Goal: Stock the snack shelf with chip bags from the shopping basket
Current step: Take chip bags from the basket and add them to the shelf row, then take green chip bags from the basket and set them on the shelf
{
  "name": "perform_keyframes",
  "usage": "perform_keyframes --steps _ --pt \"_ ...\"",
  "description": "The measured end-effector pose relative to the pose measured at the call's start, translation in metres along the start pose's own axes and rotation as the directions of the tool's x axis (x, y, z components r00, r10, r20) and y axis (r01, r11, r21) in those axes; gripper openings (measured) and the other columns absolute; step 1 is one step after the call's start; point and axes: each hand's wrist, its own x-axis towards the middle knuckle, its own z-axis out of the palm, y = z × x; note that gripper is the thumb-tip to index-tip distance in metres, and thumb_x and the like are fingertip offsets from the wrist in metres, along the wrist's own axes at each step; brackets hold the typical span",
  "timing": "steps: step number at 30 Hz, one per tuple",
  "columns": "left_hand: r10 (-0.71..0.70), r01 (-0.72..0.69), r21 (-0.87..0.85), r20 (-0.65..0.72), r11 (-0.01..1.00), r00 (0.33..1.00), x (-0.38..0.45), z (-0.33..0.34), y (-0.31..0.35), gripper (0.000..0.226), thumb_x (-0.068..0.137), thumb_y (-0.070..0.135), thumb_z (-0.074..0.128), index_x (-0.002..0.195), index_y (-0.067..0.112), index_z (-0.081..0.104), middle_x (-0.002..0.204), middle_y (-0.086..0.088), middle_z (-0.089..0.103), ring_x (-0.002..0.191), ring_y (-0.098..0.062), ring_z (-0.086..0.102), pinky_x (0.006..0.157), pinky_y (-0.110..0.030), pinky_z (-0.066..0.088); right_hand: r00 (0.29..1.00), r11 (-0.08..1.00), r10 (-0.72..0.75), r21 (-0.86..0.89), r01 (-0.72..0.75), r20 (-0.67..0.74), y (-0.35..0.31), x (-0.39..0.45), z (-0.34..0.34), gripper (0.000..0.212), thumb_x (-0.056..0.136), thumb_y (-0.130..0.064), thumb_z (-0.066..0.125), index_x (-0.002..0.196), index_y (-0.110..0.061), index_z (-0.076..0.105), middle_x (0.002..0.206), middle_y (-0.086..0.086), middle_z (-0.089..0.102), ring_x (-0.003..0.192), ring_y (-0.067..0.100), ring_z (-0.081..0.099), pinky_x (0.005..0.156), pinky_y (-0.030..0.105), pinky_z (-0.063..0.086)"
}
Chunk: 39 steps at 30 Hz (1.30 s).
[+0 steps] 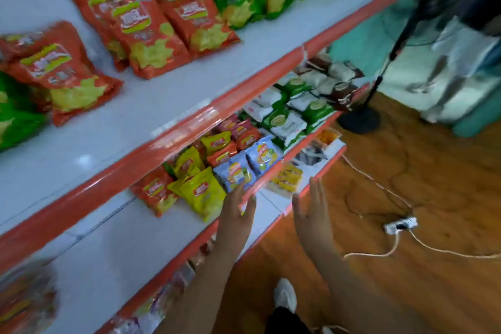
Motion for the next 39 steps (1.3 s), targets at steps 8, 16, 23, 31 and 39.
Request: perform_keyframes --steps 8,16,23,31,39 --pt "0.267 -0.273 -0.067 0.527 0.960 0.807 0.039 0.224 0.129 0.048 0.093 0.052 0.052 0.138 0.038 0.046 0.140 0.014 0.048 0.127 -0.004 0.049 0.103 -0.025 0.041 0.832 0.911 0.351 0.361 -0.198 -0.430 0.120 0.060 -0.182 0.064 0.095 -0.050 0.038 0.152 -0.029 0.019 0.160 -0.013 0.016 0.146 0.000 0.012 0.121 0.035 0.018" --pt "0.285 -0.355 -0.139 0.870 0.925 0.401 0.010 0.442 0.246 0.048 0.097 0.041 0.050 0.143 0.037 0.041 0.136 0.012 0.050 0.119 0.000 0.052 0.081 -0.004 0.041 0.558 0.813 0.570 0.512 -0.277 -0.603 0.208 0.060 -0.331 0.069 0.092 -0.056 0.037 0.153 -0.033 0.014 0.159 -0.018 0.014 0.143 -0.004 0.014 0.113 0.022 0.018" --pt "0.232 -0.419 -0.191 0.971 0.888 0.048 -0.055 0.599 0.287 0.059 0.074 0.073 0.046 0.129 0.050 0.045 0.138 0.006 0.052 0.121 -0.007 0.054 0.089 -0.018 0.043 0.208 0.690 0.717 0.635 -0.348 -0.665 0.291 0.026 -0.420 0.067 0.093 -0.055 0.037 0.152 -0.035 0.013 0.159 -0.013 0.017 0.146 0.008 0.020 0.119 0.039 0.025" --pt "0.149 -0.509 -0.261 0.956 0.820 -0.251 -0.102 0.770 0.338 0.065 0.084 0.063 0.052 0.141 0.034 0.045 0.136 0.005 0.052 0.118 -0.010 0.055 0.086 -0.015 0.042 -0.176 0.543 0.786 0.798 -0.262 -0.592 0.387 0.039 -0.528 0.073 0.088 -0.069 0.032 0.151 -0.037 0.015 0.160 -0.007 0.020 0.146 0.016 0.023 0.117 0.043 0.026" --pt "0.008 -0.607 -0.373 0.857 0.702 -0.516 -0.195 0.923 0.381 0.048 0.095 0.042 0.056 0.141 0.037 0.042 0.137 0.003 0.050 0.118 -0.011 0.054 0.097 -0.030 0.046 -0.474 0.422 0.788 0.905 -0.049 -0.393 0.464 0.012 -0.628 0.068 0.094 -0.061 0.032 0.152 -0.028 0.018 0.158 -0.002 0.026 0.143 0.020 0.028 0.115 0.038 0.024"
